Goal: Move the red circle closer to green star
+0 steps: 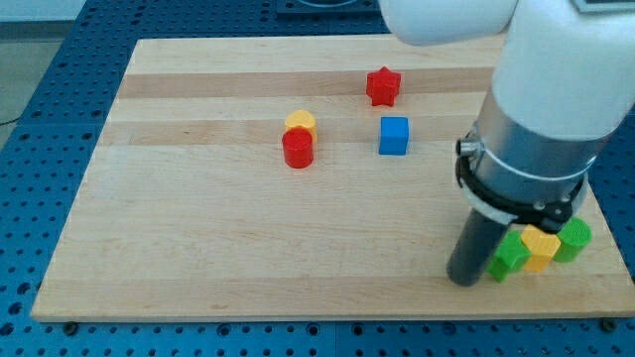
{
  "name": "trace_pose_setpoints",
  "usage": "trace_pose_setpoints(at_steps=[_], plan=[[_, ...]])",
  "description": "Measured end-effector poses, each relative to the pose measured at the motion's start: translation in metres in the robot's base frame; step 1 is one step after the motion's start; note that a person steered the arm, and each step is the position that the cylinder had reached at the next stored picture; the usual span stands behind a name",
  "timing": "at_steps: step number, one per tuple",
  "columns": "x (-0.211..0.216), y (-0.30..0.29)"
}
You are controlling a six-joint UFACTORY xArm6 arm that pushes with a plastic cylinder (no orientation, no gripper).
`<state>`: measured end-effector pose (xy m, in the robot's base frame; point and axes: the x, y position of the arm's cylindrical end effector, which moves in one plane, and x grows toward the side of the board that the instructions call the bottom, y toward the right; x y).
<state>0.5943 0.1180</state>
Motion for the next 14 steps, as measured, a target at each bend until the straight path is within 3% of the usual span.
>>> trace_pose_setpoints(at_steps=[1, 3, 4, 5, 8, 10, 11, 13, 14], plan=[[-0.008, -0.082], [-0.151, -0.208], [-0.188, -0.224], [-0.197, -0.172], [-0.103, -0.095], [-0.117, -0.153], [-0.102, -0.142], [-0.067, -0.043], [-0.072, -0.065]])
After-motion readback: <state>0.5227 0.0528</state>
